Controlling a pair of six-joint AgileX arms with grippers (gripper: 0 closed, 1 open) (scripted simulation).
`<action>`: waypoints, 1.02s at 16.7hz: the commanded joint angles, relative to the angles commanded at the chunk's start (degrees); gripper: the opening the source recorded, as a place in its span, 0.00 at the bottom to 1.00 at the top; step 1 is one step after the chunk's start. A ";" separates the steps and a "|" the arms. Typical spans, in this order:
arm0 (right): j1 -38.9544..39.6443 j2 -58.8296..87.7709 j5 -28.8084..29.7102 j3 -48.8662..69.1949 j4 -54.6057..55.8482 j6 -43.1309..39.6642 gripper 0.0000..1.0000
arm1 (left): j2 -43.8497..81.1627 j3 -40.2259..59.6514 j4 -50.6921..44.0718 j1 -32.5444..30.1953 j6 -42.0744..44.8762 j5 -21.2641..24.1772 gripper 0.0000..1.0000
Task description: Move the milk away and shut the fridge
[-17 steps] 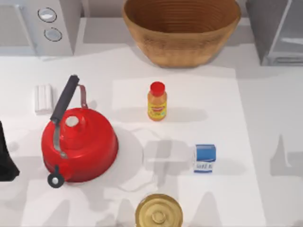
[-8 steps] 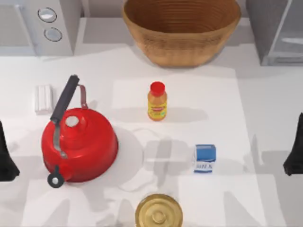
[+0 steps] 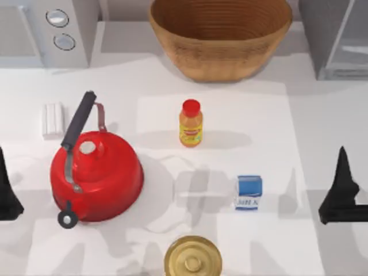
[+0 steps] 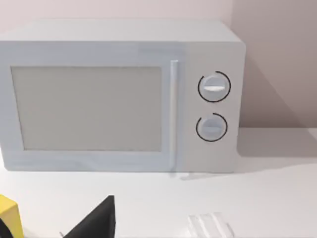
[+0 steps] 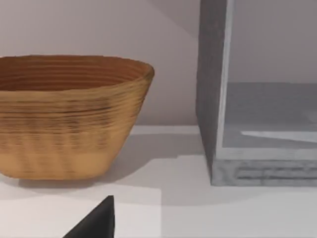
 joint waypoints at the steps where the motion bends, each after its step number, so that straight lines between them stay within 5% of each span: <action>1: 0.00 0.00 0.00 0.00 0.00 0.00 1.00 | 0.00 0.00 0.00 0.00 0.00 0.00 1.00; 8: 1.12 6.24 1.03 2.15 -5.14 4.15 1.00 | 0.00 0.00 0.00 0.00 0.00 0.00 1.00; 17: 7.76 38.41 0.73 21.70 -26.25 31.12 1.00 | 0.00 0.00 0.00 0.00 0.00 0.00 1.00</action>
